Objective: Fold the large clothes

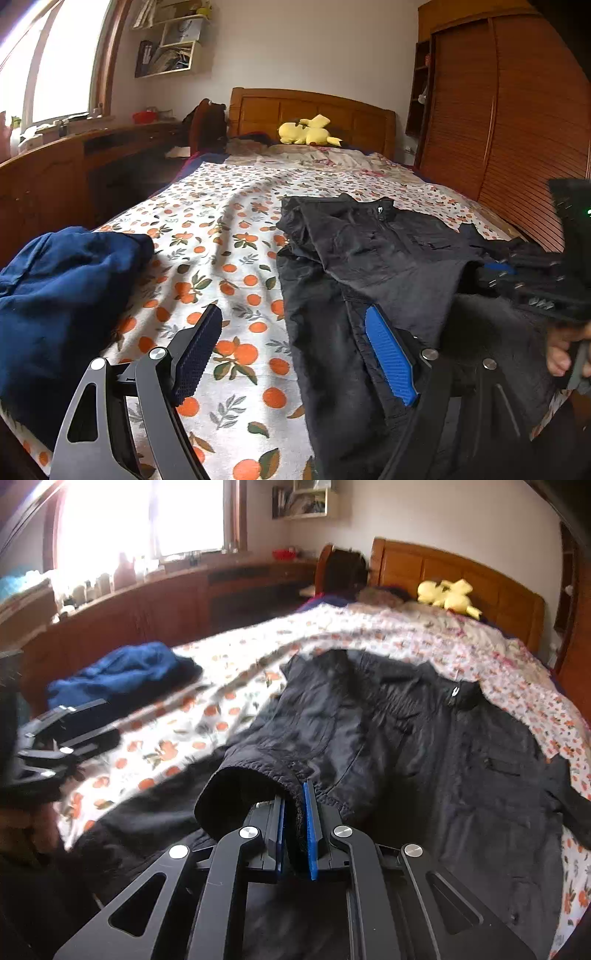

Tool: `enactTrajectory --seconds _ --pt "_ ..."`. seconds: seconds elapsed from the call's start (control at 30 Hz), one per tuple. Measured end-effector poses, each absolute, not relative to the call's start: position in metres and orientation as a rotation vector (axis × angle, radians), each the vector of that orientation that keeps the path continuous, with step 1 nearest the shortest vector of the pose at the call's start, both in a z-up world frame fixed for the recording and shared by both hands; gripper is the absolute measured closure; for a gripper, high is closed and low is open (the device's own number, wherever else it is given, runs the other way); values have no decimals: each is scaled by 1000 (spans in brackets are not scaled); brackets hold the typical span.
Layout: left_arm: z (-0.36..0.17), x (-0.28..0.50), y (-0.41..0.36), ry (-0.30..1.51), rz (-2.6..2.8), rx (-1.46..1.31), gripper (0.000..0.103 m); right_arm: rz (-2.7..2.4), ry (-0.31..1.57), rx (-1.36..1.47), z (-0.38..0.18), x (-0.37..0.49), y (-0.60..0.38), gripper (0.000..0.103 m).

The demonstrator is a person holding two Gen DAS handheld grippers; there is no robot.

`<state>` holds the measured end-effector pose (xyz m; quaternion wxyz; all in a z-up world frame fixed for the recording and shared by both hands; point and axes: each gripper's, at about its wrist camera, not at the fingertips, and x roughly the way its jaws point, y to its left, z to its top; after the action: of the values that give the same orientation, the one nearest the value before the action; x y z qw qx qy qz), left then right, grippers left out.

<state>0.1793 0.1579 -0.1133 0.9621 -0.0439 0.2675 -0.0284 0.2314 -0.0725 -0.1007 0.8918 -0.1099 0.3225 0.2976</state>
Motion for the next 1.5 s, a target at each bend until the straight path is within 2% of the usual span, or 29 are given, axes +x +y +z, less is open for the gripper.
enactTrajectory --seconds 0.23,0.5,0.83,1.03,1.2,1.3,1.33,1.4,1.5 --pt "-115 184 155 545 -67 -82 21 617 617 -265 -85 191 -99 95" --pt "-115 183 153 544 -69 -75 21 604 708 -331 -124 178 -107 95" --pt "-115 189 141 545 -84 -64 21 414 626 -29 -95 207 -183 95" --pt "-111 195 124 536 -112 -51 21 232 719 64 -124 237 -235 94" --pt "-111 200 105 532 -137 -27 21 187 755 36 -144 244 -248 93" --pt "-114 203 96 532 -151 -14 21 192 740 -22 -145 236 -248 87" --pt "-114 204 94 534 -155 -12 21 193 733 -41 -144 233 -247 78" --pt "-116 206 88 538 -166 -4 21 211 710 -90 -140 222 -247 68" --pt "-117 208 80 539 -181 9 21 226 684 -139 -130 207 -245 61"
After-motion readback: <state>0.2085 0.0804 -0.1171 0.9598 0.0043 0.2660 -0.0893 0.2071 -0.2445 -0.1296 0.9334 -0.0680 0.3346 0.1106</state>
